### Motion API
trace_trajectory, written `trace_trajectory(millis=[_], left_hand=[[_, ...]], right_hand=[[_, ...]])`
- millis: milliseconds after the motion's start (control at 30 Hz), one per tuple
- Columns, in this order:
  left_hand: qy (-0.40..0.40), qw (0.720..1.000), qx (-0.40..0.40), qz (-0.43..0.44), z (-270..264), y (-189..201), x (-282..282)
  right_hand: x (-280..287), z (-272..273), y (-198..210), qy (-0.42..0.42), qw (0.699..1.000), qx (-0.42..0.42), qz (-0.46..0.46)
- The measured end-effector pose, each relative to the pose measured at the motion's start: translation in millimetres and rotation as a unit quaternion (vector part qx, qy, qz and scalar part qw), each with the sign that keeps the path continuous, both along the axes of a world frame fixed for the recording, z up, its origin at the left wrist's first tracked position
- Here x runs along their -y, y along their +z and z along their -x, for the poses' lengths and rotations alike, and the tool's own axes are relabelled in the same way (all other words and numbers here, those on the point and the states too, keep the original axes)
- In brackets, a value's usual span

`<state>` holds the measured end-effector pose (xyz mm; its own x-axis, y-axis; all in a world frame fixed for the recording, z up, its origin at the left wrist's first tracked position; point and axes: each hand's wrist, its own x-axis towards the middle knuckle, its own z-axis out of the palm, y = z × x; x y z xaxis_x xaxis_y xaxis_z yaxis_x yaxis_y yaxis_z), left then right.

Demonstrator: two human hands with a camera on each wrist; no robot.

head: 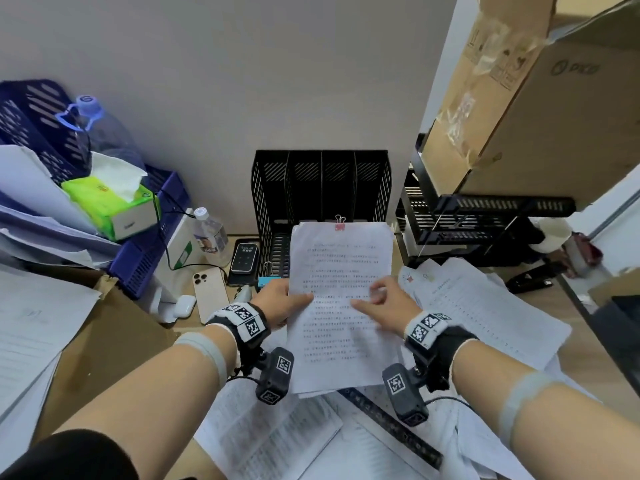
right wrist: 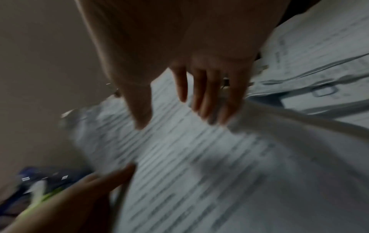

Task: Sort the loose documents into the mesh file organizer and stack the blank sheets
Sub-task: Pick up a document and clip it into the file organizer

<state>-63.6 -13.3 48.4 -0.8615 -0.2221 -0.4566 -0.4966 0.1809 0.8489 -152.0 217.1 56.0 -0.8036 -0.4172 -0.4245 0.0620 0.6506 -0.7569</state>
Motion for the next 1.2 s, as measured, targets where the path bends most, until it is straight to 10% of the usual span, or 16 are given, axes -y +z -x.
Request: trace_trajectory(millis=[100,267,500,900,1200], left_hand=[[-0.039,0.996,-0.059,0.047,8,16,-6],[-0.113,0.986,-0.122,0.025,11,30,-17],[-0.183,0.978,-0.102,-0.008,12,25,-3],[-0.125,0.972,-0.186,-0.073,45,25,-23],[0.022,0.978,-0.162,0.13,114,13,-26]], right_hand=[[38,-6,25,0.086,0.995,0.05,-0.031],[75,-8,61,-0.018,0.991,0.117,0.067],[74,8,98,-0.009,0.999,-0.041,-0.025],[72,49,155,-0.036,0.994,-0.08,0.062],[89,99,131,-0.024,0.983,-0.171,0.058]])
